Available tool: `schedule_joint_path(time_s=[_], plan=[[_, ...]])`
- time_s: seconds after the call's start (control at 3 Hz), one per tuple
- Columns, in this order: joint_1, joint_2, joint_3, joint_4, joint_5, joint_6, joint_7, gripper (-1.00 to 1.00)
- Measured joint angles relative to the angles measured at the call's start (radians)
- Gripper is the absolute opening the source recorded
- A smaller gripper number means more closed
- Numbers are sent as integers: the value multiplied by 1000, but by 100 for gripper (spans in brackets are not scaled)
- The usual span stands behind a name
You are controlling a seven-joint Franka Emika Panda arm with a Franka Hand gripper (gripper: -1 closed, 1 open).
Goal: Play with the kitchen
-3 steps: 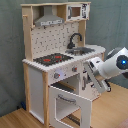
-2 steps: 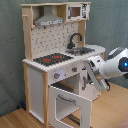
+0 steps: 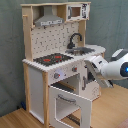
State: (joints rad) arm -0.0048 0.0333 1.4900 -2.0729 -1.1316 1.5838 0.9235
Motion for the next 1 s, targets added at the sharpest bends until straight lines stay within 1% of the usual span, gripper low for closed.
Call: schedule_joint_path(time_s=[0.33,0.67,1.0], plan=[[0,0,18,-32,-23,-63,-69,100],[0,0,34,-67,-64,-107,-160,100],[0,-1,44,-92,-101,-132,-259,100]])
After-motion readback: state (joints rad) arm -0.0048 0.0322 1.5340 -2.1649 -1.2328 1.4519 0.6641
